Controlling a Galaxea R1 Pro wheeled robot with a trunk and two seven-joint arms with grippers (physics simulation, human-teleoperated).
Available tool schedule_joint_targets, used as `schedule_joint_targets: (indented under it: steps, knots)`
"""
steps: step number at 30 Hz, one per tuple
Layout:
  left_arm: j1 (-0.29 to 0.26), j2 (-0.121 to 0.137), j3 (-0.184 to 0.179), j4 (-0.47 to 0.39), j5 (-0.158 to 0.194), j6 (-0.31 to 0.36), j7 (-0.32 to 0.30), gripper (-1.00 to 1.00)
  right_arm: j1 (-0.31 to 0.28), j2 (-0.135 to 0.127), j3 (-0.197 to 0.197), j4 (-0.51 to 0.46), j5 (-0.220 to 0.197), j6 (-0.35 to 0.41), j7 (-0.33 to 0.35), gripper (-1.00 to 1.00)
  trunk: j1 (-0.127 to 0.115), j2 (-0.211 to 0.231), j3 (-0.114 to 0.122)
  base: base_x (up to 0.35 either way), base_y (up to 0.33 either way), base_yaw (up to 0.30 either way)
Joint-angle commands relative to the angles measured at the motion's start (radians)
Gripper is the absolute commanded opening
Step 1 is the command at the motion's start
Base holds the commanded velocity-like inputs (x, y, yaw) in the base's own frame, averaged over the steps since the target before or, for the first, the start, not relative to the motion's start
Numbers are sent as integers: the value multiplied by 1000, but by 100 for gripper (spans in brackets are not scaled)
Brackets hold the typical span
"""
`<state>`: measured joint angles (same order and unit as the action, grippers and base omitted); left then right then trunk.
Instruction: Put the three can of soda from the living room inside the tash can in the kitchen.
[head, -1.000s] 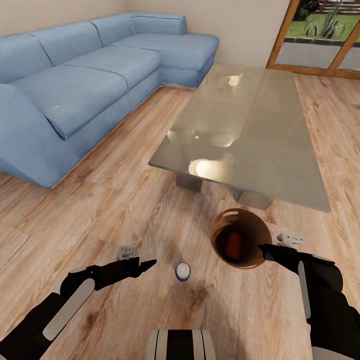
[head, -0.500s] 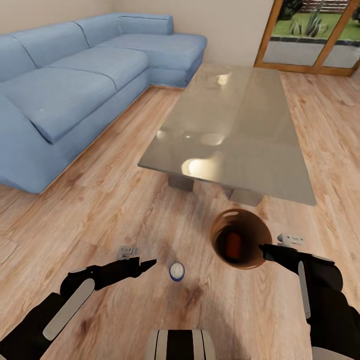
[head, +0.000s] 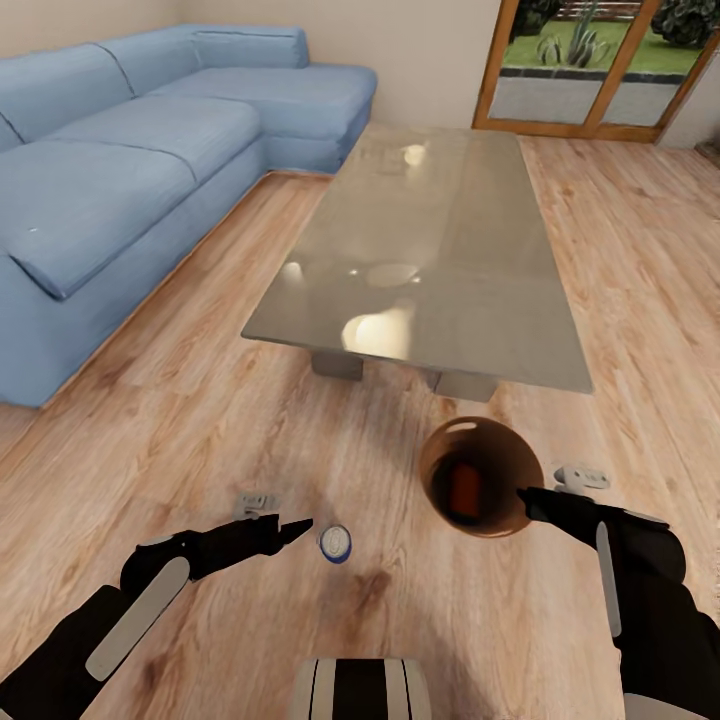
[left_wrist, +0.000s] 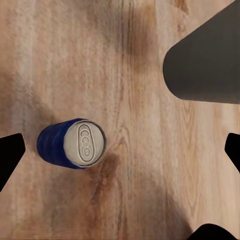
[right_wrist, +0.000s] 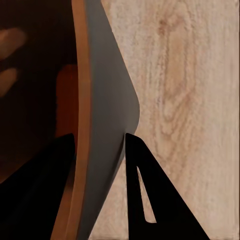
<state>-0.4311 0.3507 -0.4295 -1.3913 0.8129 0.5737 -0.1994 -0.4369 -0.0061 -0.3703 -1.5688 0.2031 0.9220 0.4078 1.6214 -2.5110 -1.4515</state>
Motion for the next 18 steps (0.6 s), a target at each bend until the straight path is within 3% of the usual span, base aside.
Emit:
schedule_joint_targets:
  steps: [1, 6, 18]
  knots:
    - [0, 0, 0, 0, 0, 0, 0, 100, 0, 0, 1, 0, -21, 4, 2, -100, 0, 0, -1, 0, 0, -247]
    - [0, -1, 0, -1, 0, 0, 0, 100, 0, 0, 1, 0, -21, 7, 2, -100, 0, 0, -4, 0, 0, -219]
    - [0, -1, 0, 0, 0, 0, 0, 100, 0, 0, 2, 0, -21, 9, 2, -100, 0, 0, -4, 1, 0, -17]
